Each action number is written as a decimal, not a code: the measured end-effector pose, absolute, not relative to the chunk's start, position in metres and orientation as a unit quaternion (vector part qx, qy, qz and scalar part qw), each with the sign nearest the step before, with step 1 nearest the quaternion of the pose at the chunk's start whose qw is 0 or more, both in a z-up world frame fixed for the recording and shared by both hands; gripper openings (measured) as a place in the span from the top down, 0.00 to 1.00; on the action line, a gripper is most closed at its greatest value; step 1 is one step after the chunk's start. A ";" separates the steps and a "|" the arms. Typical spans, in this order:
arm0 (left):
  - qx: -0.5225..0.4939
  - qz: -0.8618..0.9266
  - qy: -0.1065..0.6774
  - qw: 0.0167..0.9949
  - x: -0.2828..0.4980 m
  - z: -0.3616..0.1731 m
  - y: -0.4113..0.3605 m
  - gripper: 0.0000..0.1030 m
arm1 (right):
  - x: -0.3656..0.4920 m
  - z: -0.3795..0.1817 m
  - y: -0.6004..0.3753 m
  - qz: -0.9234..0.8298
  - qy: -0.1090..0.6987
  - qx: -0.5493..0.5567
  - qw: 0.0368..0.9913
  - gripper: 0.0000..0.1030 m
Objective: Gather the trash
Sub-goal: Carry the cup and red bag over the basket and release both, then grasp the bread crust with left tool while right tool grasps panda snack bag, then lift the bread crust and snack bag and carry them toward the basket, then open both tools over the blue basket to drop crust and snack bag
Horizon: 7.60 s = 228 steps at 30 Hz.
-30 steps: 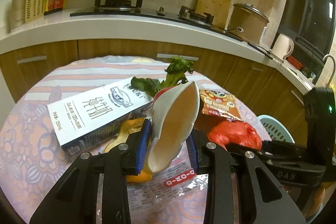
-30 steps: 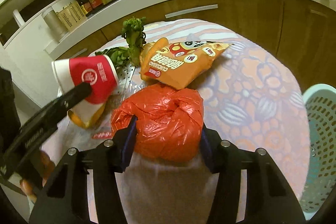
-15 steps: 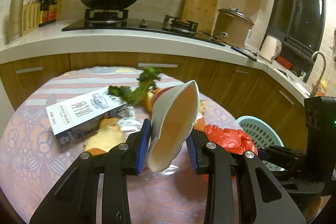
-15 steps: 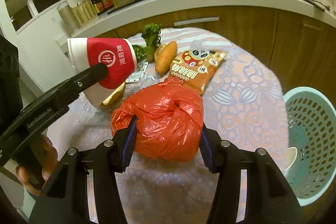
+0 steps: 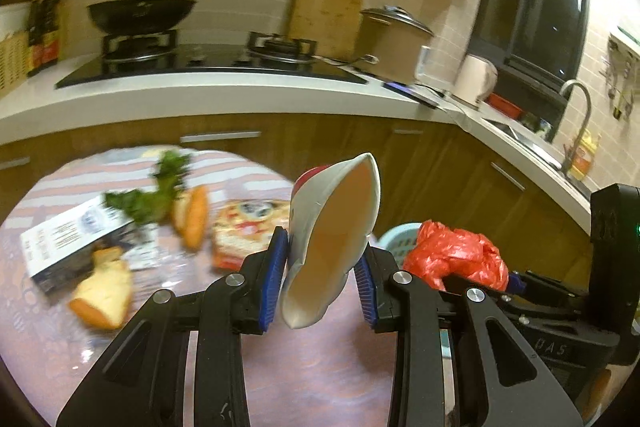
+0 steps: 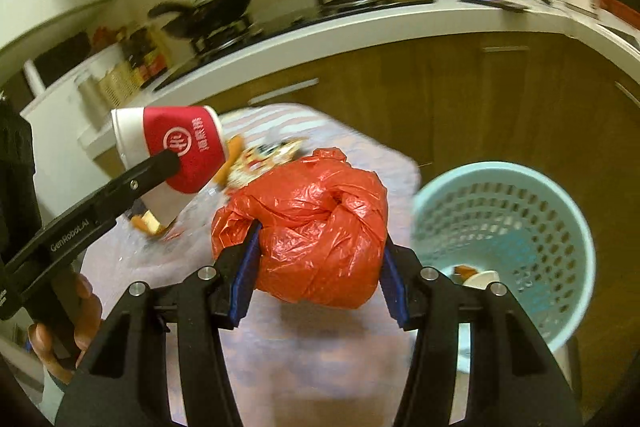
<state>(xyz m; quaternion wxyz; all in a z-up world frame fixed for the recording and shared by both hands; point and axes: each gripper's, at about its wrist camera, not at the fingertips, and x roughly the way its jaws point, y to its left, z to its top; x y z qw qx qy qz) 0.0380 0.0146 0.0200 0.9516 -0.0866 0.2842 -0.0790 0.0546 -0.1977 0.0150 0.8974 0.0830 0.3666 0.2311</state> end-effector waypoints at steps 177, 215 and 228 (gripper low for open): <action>-0.140 0.058 0.293 0.944 0.000 -0.027 0.123 0.78 | 0.119 -0.007 -0.079 0.190 0.386 0.034 0.902 0.93; -0.081 -0.231 0.369 0.897 0.103 -0.029 -0.131 0.78 | 0.100 -0.032 -0.337 0.004 0.416 0.102 0.904 0.93; -0.070 -0.246 0.423 0.869 0.128 -0.069 -0.157 0.66 | 0.115 -0.081 -0.350 0.002 0.484 0.120 0.867 0.92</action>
